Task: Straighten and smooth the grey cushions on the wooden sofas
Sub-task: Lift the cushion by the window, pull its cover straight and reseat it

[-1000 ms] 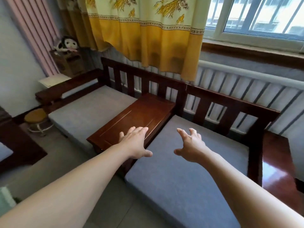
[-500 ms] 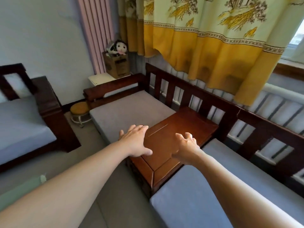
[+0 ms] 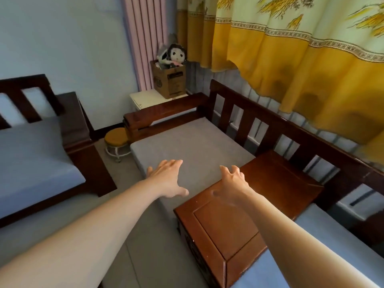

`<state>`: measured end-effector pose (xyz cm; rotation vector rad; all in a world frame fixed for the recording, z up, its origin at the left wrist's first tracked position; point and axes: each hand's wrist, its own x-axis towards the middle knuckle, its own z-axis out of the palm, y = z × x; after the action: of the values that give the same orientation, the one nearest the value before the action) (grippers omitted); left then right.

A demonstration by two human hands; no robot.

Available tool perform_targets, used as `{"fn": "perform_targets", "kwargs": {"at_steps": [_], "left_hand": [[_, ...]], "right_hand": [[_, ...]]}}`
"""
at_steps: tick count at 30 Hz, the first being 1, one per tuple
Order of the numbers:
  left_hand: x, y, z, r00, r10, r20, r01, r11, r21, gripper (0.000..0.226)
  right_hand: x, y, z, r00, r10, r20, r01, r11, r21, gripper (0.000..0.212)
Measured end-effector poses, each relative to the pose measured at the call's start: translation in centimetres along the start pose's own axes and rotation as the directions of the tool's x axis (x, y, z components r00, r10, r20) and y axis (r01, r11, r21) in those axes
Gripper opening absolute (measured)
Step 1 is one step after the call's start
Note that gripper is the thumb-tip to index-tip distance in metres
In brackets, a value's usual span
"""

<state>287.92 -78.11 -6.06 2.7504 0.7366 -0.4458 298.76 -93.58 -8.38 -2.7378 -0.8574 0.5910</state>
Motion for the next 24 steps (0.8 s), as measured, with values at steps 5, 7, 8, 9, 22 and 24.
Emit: {"fn": "perform_targets", "kwargs": {"at_steps": [5, 7, 8, 9, 22, 24], "left_hand": [[7.0, -2.6, -2.1, 0.999, -0.033, 0.002, 0.033, 0.999, -0.03, 0.095], [9.4, -4.0, -2.9, 0.999, -0.039, 0.008, 0.039, 0.998, -0.052, 0.096], [10.4, -4.7, -3.3, 0.999, -0.039, 0.011, 0.04, 0.998, -0.052, 0.097], [11.7, -5.9, -3.8, 0.999, -0.044, 0.021, 0.045, 0.997, -0.055, 0.097], [29.0, -22.3, -8.9, 0.991, 0.084, 0.107, -0.088, 0.996, 0.028, 0.095], [31.7, -24.4, -9.7, 0.984, 0.118, 0.133, -0.126, 0.991, 0.049, 0.095]], "right_hand": [[8.4, -2.7, -0.8, 1.0, -0.01, 0.023, 0.01, 1.0, -0.004, 0.075], [11.4, -4.2, -0.9, 0.999, -0.018, 0.04, 0.019, 1.0, -0.01, 0.076], [12.7, -4.9, -0.9, 0.999, -0.02, 0.048, 0.021, 1.0, -0.009, 0.077], [14.3, -6.1, -0.9, 0.998, -0.025, 0.062, 0.026, 1.0, -0.007, 0.077], [30.6, -19.0, 0.6, 0.981, 0.162, 0.11, -0.166, 0.985, 0.035, 0.08], [32.6, -20.3, 1.2, 0.973, 0.203, 0.111, -0.21, 0.976, 0.054, 0.082]]}}
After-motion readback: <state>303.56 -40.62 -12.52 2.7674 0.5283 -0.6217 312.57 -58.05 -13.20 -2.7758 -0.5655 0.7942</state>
